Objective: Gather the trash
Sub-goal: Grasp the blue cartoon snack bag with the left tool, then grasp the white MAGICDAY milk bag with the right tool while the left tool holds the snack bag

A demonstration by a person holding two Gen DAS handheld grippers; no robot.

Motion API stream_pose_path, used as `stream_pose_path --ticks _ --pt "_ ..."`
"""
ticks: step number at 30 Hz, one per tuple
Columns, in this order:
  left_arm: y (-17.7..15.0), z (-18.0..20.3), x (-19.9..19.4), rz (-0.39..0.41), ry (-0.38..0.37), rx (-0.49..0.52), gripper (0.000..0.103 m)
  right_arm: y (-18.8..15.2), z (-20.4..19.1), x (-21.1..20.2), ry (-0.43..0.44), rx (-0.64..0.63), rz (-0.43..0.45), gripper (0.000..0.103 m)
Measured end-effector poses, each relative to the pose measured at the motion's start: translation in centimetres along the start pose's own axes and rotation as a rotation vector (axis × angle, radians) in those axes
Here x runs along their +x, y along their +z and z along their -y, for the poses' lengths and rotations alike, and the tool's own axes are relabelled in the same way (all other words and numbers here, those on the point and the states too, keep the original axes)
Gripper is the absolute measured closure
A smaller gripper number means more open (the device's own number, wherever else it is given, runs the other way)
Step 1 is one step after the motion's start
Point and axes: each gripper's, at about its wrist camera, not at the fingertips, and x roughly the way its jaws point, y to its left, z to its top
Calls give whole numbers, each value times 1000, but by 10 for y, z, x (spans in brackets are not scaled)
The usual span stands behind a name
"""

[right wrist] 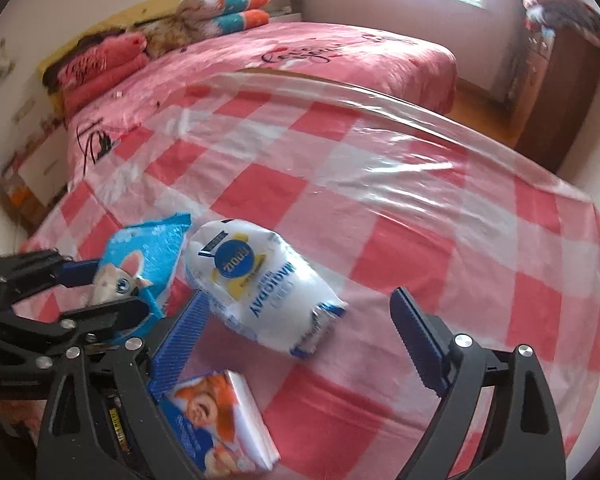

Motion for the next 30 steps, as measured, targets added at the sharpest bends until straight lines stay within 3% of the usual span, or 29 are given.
stream_pose_path --ticks 6,14,19,26,30 --pt "-5 -17 -10 7 -15 -30 55 4 -15 15 34 -57 -39 9" --pt "-17 -34 -25 14 -30 -44 56 1 -29 21 -32 -92 -30 8" --pt "-26 -47 -39 23 -40 -61 56 -2 -37 16 -46 -73 0 26" --pt "-42 -61 -57 30 -43 -73 56 -7 -54 9 -66 -43 27 61" --pt "-52 -69 -65 34 -48 -89 56 -13 -64 6 -76 -21 39 62"
